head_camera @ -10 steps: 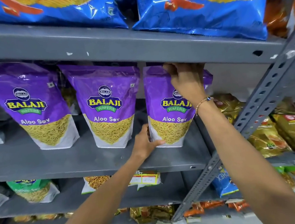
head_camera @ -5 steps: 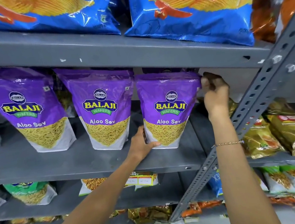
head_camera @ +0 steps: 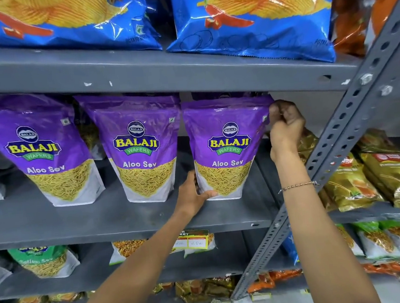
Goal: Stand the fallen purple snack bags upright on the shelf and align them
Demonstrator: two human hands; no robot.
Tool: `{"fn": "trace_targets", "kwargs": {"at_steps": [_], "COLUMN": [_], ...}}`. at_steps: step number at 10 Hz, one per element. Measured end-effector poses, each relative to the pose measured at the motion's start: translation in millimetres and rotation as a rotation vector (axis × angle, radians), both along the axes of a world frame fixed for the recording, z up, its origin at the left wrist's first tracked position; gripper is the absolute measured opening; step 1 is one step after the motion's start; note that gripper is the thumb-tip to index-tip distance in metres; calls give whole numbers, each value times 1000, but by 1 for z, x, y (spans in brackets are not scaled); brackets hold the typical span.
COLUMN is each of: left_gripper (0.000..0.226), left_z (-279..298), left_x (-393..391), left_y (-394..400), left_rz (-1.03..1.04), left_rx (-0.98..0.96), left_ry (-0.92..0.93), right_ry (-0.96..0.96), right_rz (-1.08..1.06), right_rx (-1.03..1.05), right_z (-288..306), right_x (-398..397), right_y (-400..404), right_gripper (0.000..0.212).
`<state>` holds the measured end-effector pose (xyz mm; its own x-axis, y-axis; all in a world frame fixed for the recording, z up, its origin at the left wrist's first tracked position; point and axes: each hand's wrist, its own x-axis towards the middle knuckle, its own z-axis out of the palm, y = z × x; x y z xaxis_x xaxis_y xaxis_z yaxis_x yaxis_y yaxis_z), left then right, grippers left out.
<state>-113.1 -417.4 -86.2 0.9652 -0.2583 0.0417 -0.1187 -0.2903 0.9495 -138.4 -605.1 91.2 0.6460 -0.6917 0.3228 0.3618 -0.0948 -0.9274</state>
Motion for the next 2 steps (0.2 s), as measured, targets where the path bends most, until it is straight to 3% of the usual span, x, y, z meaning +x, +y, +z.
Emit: {"fn": "trace_targets", "kwargs": {"at_steps": [1,2], "left_gripper": [80,85], "left_z": [3,4], "left_x": [0,-7], "left_y": [1,2], "left_rz": [-35,-91], "left_rx": [5,-25], "left_ry": [1,8], "right_ry": [-11,47], "right_rz": [8,-78], "right_rx": [-28,-225], "right_z": [3,-10], "right_x": [-4,-13], "right_y": [-3,1], "right_gripper": [13,32]}}
